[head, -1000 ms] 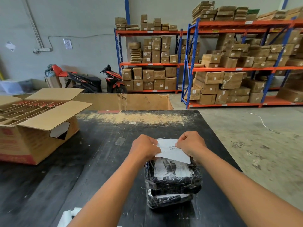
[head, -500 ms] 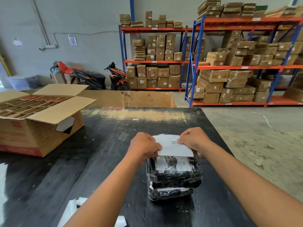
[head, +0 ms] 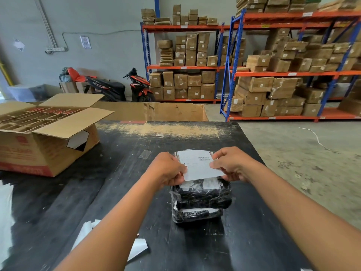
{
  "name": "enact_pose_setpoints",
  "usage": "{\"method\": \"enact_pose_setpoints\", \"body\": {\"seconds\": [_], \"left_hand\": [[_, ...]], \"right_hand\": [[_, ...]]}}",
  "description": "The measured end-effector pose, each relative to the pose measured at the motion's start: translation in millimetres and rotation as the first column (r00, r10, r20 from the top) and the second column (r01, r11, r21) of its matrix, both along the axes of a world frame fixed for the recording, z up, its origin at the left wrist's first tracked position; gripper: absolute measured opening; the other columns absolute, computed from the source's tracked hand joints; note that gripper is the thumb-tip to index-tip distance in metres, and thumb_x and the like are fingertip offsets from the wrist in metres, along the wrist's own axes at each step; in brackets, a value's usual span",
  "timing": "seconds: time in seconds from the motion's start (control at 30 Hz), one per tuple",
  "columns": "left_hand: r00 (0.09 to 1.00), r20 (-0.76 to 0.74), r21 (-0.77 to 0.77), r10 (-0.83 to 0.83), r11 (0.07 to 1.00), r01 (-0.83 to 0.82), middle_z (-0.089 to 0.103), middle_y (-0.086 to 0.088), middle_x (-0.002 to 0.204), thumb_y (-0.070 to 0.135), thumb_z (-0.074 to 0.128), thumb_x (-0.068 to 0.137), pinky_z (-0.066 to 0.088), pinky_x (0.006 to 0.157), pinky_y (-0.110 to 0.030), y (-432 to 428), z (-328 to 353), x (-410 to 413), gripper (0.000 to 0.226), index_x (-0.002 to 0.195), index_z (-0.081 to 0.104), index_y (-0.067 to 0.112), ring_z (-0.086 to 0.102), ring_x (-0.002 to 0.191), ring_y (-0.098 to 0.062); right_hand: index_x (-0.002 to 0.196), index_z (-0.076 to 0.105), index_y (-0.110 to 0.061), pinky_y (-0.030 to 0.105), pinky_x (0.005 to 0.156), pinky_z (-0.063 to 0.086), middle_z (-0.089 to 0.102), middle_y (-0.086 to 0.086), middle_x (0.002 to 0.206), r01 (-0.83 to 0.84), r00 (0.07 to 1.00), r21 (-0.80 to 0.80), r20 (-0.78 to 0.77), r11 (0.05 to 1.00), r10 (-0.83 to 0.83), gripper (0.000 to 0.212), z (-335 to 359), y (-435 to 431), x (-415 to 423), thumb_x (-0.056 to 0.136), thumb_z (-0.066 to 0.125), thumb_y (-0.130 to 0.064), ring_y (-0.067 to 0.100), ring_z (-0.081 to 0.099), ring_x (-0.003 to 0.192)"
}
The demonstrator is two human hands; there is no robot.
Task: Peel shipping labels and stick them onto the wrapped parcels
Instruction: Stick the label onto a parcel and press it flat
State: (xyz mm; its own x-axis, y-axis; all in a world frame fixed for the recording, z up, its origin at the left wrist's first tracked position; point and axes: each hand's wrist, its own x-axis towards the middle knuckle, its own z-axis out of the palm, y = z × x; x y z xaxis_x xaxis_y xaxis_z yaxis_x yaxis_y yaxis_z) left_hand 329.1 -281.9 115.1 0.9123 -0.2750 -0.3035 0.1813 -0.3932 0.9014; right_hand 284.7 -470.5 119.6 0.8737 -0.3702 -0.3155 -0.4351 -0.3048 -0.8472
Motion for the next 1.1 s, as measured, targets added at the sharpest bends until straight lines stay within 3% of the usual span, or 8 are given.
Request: {"method": "enact_pose_setpoints", "body": {"seconds": [0.2,0.43,0.5,0.63,0.83,0.97,1.03,1.1], "left_hand": [[0.998,0.037,0.08,-0.057,0.995,0.054,0.056,-0.009,0.057,-0.003,0.064,0.087,0.051,0.061,-0.03,-1,-3,-3,0.011,0.09,0.057,0.005,0.054,0.048,-0.02],[0.967,0.09,0.237,-0.238,0.948,0.211,0.062,-0.011,0.07,0.002,0.049,0.086,0.04,0.056,-0.031,-5,-1,-2,0.076,0.153,0.028,0.029,0.044,0.05,-0.016],[0.955,0.09,0.287,-0.284,0.925,0.248,0.06,-0.006,0.067,0.004,0.048,0.087,0.036,0.046,-0.025,-7,4,-1,0.078,0.155,0.022,0.031,0.042,0.047,-0.012],[0.946,-0.001,0.308,-0.325,0.9,0.31,0.057,0.002,0.063,0.007,0.05,0.089,0.031,0.04,-0.018,-9,12,4,0.079,0.156,0.017,0.031,0.04,0.044,-0.006],[0.935,-0.114,0.331,-0.337,0.874,0.356,0.059,0.003,0.061,0.004,0.053,0.089,0.033,0.037,-0.013,-11,17,12,0.086,0.157,0.005,0.027,0.042,0.041,-0.002],[0.909,-0.198,0.313,-0.366,0.855,0.413,0.066,0.002,0.063,0.003,0.055,0.09,0.037,0.041,-0.011,-12,17,23,0.084,0.154,0.009,0.032,0.045,0.043,-0.001],[0.895,-0.241,0.348,-0.375,0.827,0.441,0.065,0.0,0.07,0.004,0.055,0.091,0.037,0.04,-0.01,-14,20,26,0.061,0.143,0.031,0.025,0.045,0.043,-0.001],[0.903,-0.227,0.367,-0.366,0.826,0.427,0.064,0.001,0.063,0.004,0.055,0.091,0.037,0.037,-0.01,-16,19,28,0.075,0.151,0.017,0.027,0.045,0.04,-0.001]], "right_hand": [[0.116,0.061,-0.013,0.02,0.042,0.05,0.053,0.005,0.065,-0.015,1.0,0.044,0.006,0.999,0.015,0.032,4,-1,-12,0.088,0.071,0.0,0.01,0.047,0.047],[0.151,0.029,-0.045,0.023,0.046,0.046,0.06,0.006,0.094,-0.215,0.976,-0.208,-0.091,0.954,0.2,0.074,7,10,-8,0.096,0.046,0.002,0.015,0.048,0.061],[0.151,0.017,-0.053,0.026,0.052,0.047,0.059,0.007,0.107,-0.308,0.947,-0.282,-0.18,0.909,0.265,0.081,12,13,-3,0.096,0.041,0.001,0.017,0.046,0.066],[0.15,0.009,-0.058,0.028,0.058,0.051,0.053,0.006,0.088,-0.444,0.872,-0.294,-0.36,0.846,0.333,0.08,20,14,10,0.1,0.039,-0.003,0.015,0.042,0.061],[0.149,0.029,-0.019,0.04,0.07,0.063,0.049,0.012,0.087,-0.491,0.813,-0.292,-0.493,0.821,0.311,0.057,20,11,27,0.099,0.051,-0.005,0.014,0.047,0.061],[0.151,-0.007,-0.053,0.046,0.079,0.061,0.053,0.013,0.087,-0.525,0.788,-0.234,-0.495,0.818,0.365,0.099,26,10,28,0.097,0.056,0.0,0.015,0.05,0.062],[0.149,-0.005,-0.058,0.048,0.084,0.059,0.05,0.013,0.086,-0.569,0.75,-0.233,-0.541,0.788,0.381,0.098,29,11,32,0.098,0.054,0.0,0.015,0.049,0.063],[0.153,0.0,-0.049,0.046,0.079,0.061,0.048,0.012,0.082,-0.59,0.727,-0.246,-0.576,0.769,0.373,0.092,27,11,38,0.097,0.055,-0.001,0.015,0.049,0.062]]}}
